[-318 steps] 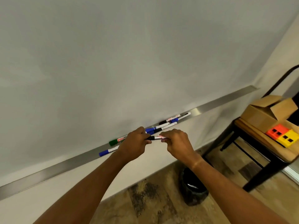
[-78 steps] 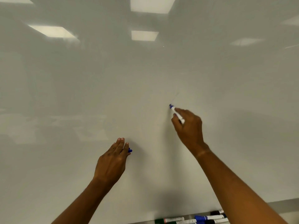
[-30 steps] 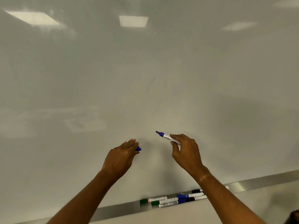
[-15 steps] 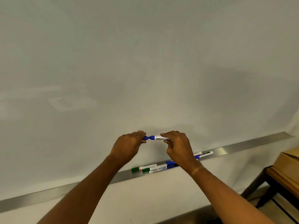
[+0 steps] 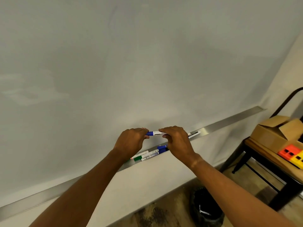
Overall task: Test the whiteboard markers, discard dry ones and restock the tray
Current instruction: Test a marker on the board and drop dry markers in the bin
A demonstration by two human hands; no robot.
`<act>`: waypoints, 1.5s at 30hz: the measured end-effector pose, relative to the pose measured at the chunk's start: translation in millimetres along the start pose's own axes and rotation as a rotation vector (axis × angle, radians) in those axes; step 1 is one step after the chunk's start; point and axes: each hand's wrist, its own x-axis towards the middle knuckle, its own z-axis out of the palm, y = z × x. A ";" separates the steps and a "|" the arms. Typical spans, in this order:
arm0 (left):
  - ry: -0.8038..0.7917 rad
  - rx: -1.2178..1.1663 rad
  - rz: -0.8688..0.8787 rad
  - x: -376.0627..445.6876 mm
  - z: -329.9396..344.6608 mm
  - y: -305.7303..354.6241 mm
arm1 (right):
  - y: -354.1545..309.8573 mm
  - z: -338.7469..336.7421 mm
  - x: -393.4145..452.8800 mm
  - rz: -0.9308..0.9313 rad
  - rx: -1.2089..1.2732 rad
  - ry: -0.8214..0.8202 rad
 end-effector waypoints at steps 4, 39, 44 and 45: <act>-0.051 -0.082 0.025 2.2 22.6 3.1 | 9.4 1.9 -15.2 0.042 -0.085 -0.018; -0.783 -0.138 -0.002 -18.6 310.8 222.0 | 268.2 -39.5 -257.0 0.535 -0.282 -0.431; -0.848 -0.139 -0.072 -25.4 337.9 223.2 | 302.5 -24.6 -280.6 0.539 -0.274 -0.491; -0.851 -0.135 -0.078 -26.2 341.5 221.6 | 309.2 -21.0 -285.0 0.547 -0.276 -0.500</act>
